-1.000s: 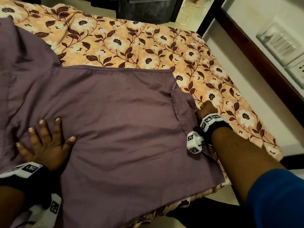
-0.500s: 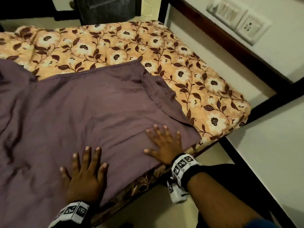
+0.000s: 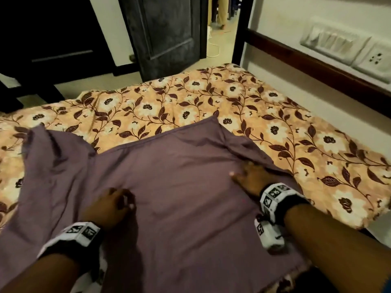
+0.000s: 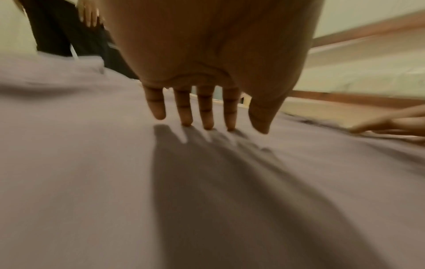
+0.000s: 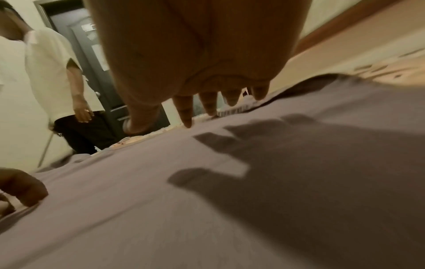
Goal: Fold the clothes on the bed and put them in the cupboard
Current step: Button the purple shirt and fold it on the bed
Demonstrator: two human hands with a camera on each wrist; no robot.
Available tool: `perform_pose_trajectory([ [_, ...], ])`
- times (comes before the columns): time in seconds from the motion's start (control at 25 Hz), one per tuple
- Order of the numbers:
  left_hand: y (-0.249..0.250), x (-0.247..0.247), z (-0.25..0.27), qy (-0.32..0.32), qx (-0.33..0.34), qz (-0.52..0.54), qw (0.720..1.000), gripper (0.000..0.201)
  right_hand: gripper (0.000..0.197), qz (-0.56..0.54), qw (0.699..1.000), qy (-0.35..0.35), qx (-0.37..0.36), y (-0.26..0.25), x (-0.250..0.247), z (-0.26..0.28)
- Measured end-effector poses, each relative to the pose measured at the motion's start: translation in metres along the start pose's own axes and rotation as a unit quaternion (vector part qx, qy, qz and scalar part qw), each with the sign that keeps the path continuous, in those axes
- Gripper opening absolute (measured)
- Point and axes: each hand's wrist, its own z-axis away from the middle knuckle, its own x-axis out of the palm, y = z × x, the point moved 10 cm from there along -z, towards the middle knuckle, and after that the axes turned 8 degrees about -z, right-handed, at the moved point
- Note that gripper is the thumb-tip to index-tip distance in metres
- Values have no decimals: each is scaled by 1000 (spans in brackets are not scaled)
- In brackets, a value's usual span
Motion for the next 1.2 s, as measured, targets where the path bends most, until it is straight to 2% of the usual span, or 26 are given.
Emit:
perform_pose_trajectory([
  [0.08,-45,-19,-36,25,-22,-32,999,33,71,43,989,102,102,29,-49,-39],
  [0.12,-62,-31,-53,50,-36,-53,997,41,69,79,982,135,108,25,-68,-53],
  [0.2,-84,-57,-85,116,-27,-45,992,51,62,88,980,172,42,-16,-91,-81],
  [0.28,-89,-78,-112,147,-4,-15,989,52,55,28,983,180,-24,-57,-94,-114],
  [0.32,-92,-82,-128,140,4,5,990,54,55,23,982,183,-36,-73,-93,-134],
  [0.4,-95,-83,-153,102,4,2,995,49,52,12,987,156,-17,-85,-85,-174],
  [0.52,-93,-84,-169,34,6,-29,999,27,31,-55,993,100,26,-84,-76,-223],
  [0.6,-87,-89,-174,-5,9,-79,997,24,25,-38,990,130,25,-89,-89,-238],
  [0.68,-90,-98,-180,16,-22,-109,994,25,23,15,983,182,1,-105,-104,-241],
  [0.72,-90,-101,-180,33,-36,-112,993,27,29,30,982,187,-11,-112,-106,-236],
  [0.8,-82,-102,-161,75,-79,-107,988,46,57,4,987,162,-13,-113,-99,-213],
  [0.84,-70,-104,-138,122,-83,-89,985,54,68,-29,988,150,-25,-114,-90,-190],
  [0.92,-26,-96,-73,248,-22,-34,968,57,72,-70,980,132,-131,-125,-69,-134],
  [0.96,-2,-76,-37,261,15,2,965,59,74,-50,975,78,-202,-132,-42,-101],
  [1.0,18,-47,-4,227,29,26,973,67,80,5,972,3,-237,-120,-13,-72],
  [1.04,27,-9,22,151,9,30,988,76,86,84,969,-53,-226,-83,8,-54],
  [1.08,25,30,45,64,-35,26,997,83,90,168,971,-62,-160,-22,10,-51],
  [1.12,15,58,63,19,-80,22,996,87,93,171,982,-32,-74,36,-10,-51],
  [1.16,3,70,76,12,-115,31,993,88,95,131,991,1,41,94,-34,-53],
  [1.2,-4,73,82,19,-135,42,990,89,96,100,989,28,107,129,-58,-50],
])
